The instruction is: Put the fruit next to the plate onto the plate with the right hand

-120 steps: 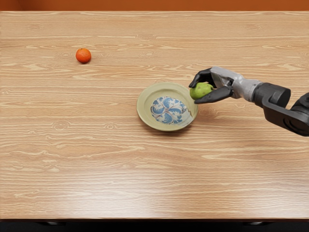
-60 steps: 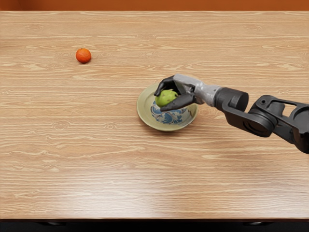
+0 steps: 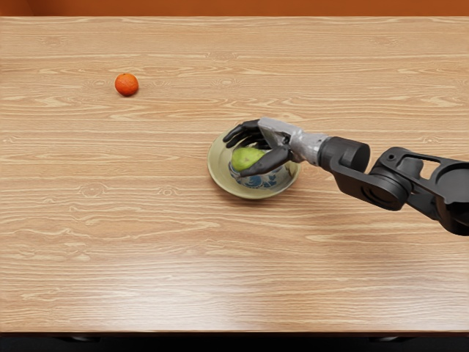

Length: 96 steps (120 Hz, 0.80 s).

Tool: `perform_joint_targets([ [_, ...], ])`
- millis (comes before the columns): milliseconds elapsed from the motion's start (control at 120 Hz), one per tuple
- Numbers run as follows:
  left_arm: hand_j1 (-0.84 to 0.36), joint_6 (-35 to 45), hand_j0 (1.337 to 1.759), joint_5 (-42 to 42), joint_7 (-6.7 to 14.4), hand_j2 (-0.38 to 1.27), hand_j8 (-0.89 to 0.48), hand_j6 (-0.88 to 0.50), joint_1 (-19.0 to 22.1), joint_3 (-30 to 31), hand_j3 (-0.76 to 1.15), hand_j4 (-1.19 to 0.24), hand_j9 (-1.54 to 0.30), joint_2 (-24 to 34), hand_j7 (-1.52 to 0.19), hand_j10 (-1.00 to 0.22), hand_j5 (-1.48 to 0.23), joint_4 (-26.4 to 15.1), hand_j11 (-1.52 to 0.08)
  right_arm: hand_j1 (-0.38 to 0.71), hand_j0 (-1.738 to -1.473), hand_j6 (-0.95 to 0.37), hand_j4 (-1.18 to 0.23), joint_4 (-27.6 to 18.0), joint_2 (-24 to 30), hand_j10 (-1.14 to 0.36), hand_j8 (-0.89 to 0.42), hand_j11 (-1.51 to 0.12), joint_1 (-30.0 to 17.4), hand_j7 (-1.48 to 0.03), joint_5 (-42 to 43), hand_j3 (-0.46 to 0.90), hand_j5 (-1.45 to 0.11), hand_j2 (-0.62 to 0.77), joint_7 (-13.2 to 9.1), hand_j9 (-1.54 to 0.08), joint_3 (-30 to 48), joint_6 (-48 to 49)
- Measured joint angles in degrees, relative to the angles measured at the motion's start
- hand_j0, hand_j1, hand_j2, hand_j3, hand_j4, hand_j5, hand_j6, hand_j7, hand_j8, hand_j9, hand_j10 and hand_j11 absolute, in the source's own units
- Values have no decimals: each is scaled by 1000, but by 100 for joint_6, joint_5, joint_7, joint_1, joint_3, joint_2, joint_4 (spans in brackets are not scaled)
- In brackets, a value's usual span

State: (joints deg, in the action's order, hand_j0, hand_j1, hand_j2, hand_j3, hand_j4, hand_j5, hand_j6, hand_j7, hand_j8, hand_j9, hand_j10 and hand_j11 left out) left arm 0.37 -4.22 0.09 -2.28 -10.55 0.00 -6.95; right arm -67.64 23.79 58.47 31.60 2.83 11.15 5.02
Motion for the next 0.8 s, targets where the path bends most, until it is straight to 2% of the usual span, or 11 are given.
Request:
perform_joint_targets([
  [275,325,0,1658,0,0,4,-21,-21,0,0,0,-21,-27,0,-27,-21,-27,0,-27,55,-1657,-336,-350,19,-16,-345,-328,-459,19,-457,-27,0,-460,-63,-87,-460,58,-1],
  [408,325,-1,1658,0,0,4,-21,-21,0,0,0,-21,-27,0,-27,-21,-27,0,-26,-103,-1658,-206,-213,16,94,-210,-201,-278,44,-277,-339,0,-278,-38,-94,-279,118,111],
  [558,325,-1,1658,0,0,4,-21,-21,0,0,0,-21,-27,0,-27,-21,-27,0,-26,-231,-1658,-99,-102,9,589,-101,-97,-133,43,-133,-779,0,-134,-18,-110,-134,420,1078],
  [608,325,1,1658,0,0,4,-21,-21,0,0,0,-21,-27,0,-27,-21,-27,0,-26,-257,-1658,-78,-80,4,819,-79,-76,-104,39,-104,-1102,0,-105,-14,-234,-105,481,1585],
  [683,325,1,1658,0,0,4,-21,-21,0,0,0,-21,-27,0,-27,-21,-27,0,-27,-286,-1658,-54,-56,-8,1182,-55,-53,-72,21,-72,-1632,0,-72,-9,-540,-72,532,2280],
  [750,325,0,1658,0,0,4,-21,-21,0,0,0,-21,-27,0,-27,-21,-27,0,-27,-304,-1658,-39,-40,-14,1497,-39,-38,-52,4,-52,-2087,0,-52,-6,-870,-52,553,2620],
  [800,325,0,1658,0,0,4,-21,-21,0,0,0,-21,-27,0,-27,-21,-27,0,-27,-314,-1658,-30,-31,-17,1715,-31,-30,-41,-6,-41,-2308,0,-41,-4,-1038,-41,563,2764],
])
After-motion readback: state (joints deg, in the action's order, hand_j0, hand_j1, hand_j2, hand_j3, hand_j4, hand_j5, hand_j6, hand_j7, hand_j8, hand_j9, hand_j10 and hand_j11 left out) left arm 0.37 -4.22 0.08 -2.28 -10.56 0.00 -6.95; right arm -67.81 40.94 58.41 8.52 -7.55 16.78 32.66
